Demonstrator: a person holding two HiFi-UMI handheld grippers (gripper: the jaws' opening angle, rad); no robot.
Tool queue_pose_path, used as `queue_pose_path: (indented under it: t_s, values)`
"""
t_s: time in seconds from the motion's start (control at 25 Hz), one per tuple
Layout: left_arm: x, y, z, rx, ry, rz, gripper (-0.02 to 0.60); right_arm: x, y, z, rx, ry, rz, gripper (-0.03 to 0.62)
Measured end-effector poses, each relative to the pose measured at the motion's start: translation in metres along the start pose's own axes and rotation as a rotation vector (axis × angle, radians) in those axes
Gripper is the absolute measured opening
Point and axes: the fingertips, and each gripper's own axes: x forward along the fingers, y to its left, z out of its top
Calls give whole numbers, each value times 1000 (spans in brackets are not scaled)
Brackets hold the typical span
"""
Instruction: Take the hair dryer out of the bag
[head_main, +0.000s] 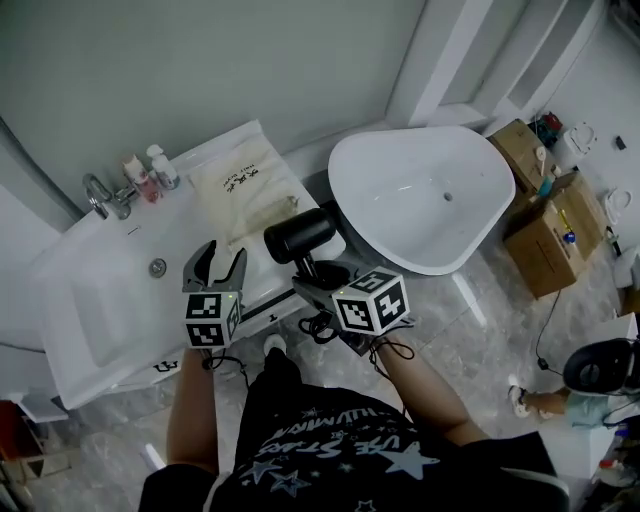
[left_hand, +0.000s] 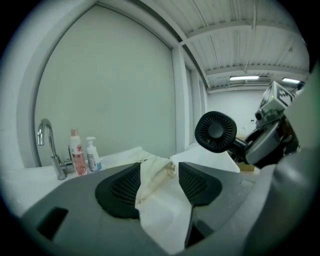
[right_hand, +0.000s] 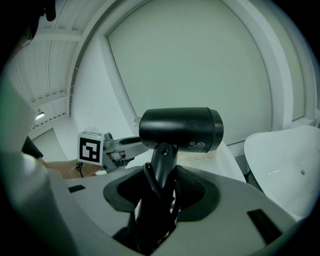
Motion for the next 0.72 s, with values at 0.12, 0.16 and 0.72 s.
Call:
queue_pose_path:
  t_s: [0.12,0.16,0.72]
  values:
    - [-38,-22,4,-5,-41,15,245,-23,16,-7,-7,-48,3,178]
    - [-50,-30,4,-6,-50,19,245,-30,22,-10,-11,-60,5,178]
    - [-191,-125,-52,-89,-52,96,130,-114,76,-97,-22,-80,28,178]
